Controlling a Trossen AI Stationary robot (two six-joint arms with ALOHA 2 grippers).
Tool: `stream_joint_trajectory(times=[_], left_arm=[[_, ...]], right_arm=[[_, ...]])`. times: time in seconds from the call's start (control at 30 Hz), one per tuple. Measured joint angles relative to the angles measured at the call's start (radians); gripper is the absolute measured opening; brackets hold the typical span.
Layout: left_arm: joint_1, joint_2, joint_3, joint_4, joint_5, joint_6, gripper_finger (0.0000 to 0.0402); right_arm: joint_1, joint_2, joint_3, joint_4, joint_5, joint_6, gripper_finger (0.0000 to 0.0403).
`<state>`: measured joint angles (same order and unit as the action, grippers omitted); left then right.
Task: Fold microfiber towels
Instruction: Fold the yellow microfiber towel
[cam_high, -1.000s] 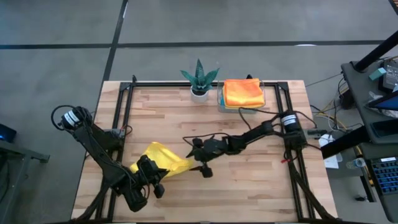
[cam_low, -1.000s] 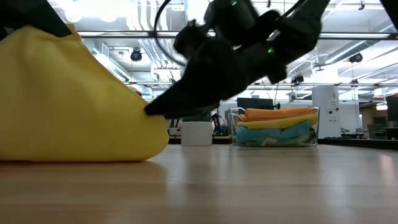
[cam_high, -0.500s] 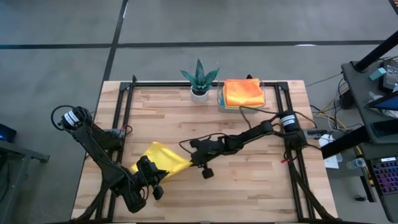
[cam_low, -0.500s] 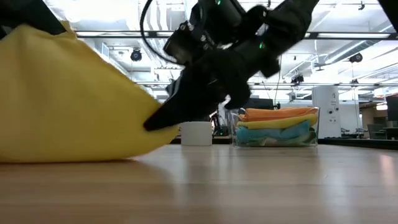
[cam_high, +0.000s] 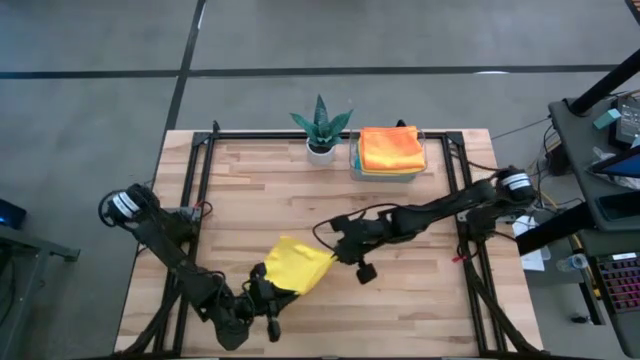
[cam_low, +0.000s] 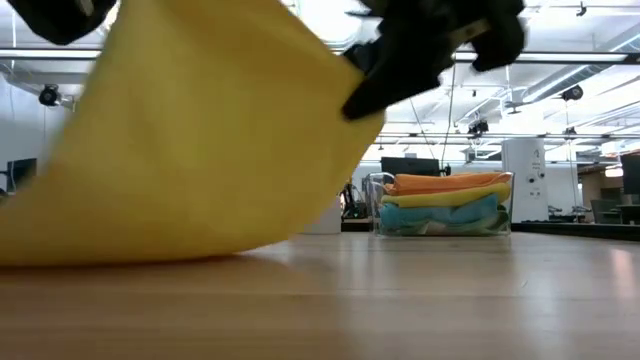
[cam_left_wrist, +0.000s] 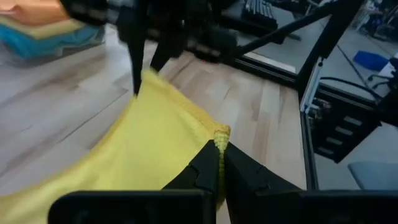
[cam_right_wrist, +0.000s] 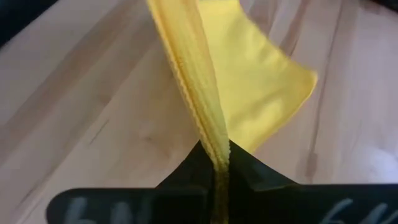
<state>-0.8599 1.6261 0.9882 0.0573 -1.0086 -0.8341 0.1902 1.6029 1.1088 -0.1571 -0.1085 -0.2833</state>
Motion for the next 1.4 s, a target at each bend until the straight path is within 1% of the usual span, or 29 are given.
stream_joint_trajectory(times=[0.07, 0.17, 0.33, 0.43, 0.5, 0.67, 0.87, 1.07, 1.13, 1.23, 1.4], left_arm=[[0.003, 0.027, 0.0, 0.041, -0.006, 0.0, 0.0], [0.003, 0.066, 0.0, 0.058, -0.035, -0.064, 0.0], [0.002, 0.124, 0.0, 0.06, -0.065, -0.19, 0.0], [-0.005, 0.144, 0.0, 0.065, -0.064, -0.232, 0.0], [-0.015, 0.144, 0.0, 0.07, -0.062, -0.234, 0.0], [-0.046, 0.135, 0.0, 0.075, -0.065, -0.246, 0.0], [-0.056, 0.139, -0.008, 0.058, -0.064, -0.361, 0.0], [-0.063, 0.139, -0.041, 0.049, -0.043, -0.516, 0.0], [-0.067, 0.139, -0.047, 0.005, -0.02, -0.565, 0.0], [-0.07, 0.13, -0.046, -0.132, -0.008, -0.641, 0.0], [-0.071, 0.123, -0.045, -0.336, 0.063, -0.813, 0.0]], right_arm=[[0.013, -0.037, -0.006, -0.03, 0.005, -0.02, 0.0009], [0.022, -0.08, -0.007, -0.048, 0.005, -0.037, 0.0009], [0.018, -0.064, 0.029, -0.057, 0.011, -0.075, 0.0009], [0.011, -0.02, 0.063, -0.066, 0.009, -0.112, 0.0009], [-0.001, 0.018, 0.101, -0.092, 0.008, -0.133, 0.0008], [-0.038, 0.14, 0.23, -0.172, 0.001, -0.165, 0.0008], [-0.075, 0.277, 0.386, -0.257, -0.01, -0.215, 0.0008], [-0.097, 0.377, 0.472, -0.31, -0.02, -0.225, 0.0008], [-0.099, 0.397, 0.481, -0.312, -0.018, -0.227, 0.0008], [-0.103, 0.412, 0.486, -0.314, -0.005, -0.233, 0.0008], [-0.104, 0.406, 0.486, -0.304, 0.011, -0.217, 0.0008]])
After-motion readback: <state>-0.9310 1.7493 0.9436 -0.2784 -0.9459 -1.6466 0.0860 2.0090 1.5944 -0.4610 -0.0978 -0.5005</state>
